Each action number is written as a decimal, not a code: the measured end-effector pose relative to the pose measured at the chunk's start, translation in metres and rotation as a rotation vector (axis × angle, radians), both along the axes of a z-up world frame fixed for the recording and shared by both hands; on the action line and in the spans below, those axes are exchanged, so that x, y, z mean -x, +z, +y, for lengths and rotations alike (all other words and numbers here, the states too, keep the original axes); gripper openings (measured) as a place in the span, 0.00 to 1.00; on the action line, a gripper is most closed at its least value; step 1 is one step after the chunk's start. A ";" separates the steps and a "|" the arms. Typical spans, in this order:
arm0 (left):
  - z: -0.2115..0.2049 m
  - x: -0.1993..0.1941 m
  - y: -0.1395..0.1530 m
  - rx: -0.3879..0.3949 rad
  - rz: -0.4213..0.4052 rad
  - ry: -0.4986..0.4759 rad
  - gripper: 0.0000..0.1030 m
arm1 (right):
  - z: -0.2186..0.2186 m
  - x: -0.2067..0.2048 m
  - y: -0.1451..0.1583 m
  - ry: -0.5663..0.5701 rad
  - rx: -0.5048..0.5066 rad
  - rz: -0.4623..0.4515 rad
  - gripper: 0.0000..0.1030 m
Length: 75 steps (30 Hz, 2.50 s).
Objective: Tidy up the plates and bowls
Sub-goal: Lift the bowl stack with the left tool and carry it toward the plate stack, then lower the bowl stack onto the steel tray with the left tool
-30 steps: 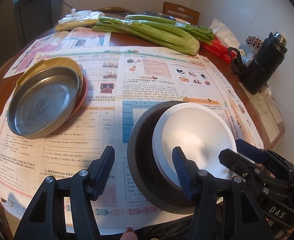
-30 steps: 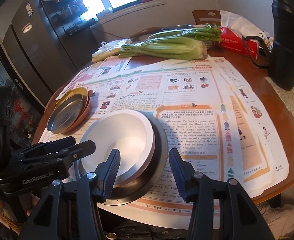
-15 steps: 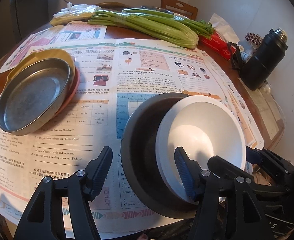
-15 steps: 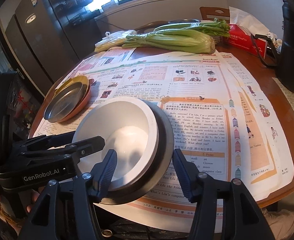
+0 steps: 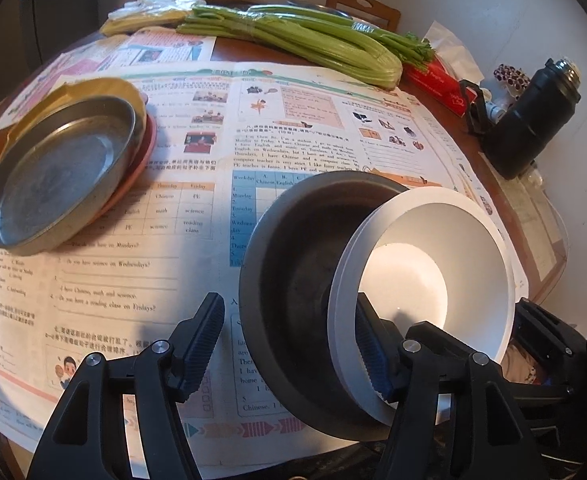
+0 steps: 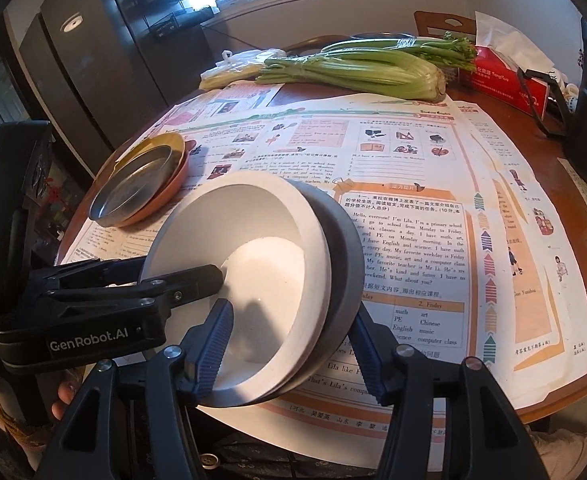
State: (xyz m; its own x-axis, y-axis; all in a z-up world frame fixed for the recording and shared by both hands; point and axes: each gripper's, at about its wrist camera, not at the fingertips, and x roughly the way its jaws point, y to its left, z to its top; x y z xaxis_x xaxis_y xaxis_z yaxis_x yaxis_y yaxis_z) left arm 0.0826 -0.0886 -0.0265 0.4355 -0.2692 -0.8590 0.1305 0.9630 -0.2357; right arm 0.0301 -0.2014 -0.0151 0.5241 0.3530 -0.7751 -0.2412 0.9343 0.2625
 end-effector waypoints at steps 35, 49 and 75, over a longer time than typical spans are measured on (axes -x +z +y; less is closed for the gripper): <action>0.001 0.011 0.022 0.041 -0.033 -0.022 0.55 | -0.004 0.005 0.021 0.013 -0.113 -0.032 0.55; 0.030 0.003 0.044 0.055 -0.095 -0.002 0.56 | 0.022 -0.002 0.041 0.039 -0.102 -0.067 0.55; 0.119 -0.062 0.054 0.101 -0.140 0.038 0.56 | 0.109 -0.075 0.059 0.091 -0.044 -0.080 0.55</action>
State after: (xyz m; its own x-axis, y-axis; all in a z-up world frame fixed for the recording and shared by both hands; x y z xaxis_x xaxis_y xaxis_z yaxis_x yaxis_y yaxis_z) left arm 0.1442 0.0309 0.0272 0.5605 -0.3321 -0.7586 0.1329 0.9403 -0.3135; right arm 0.1054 -0.0921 0.0444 0.5476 0.4347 -0.7149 -0.3463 0.8956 0.2793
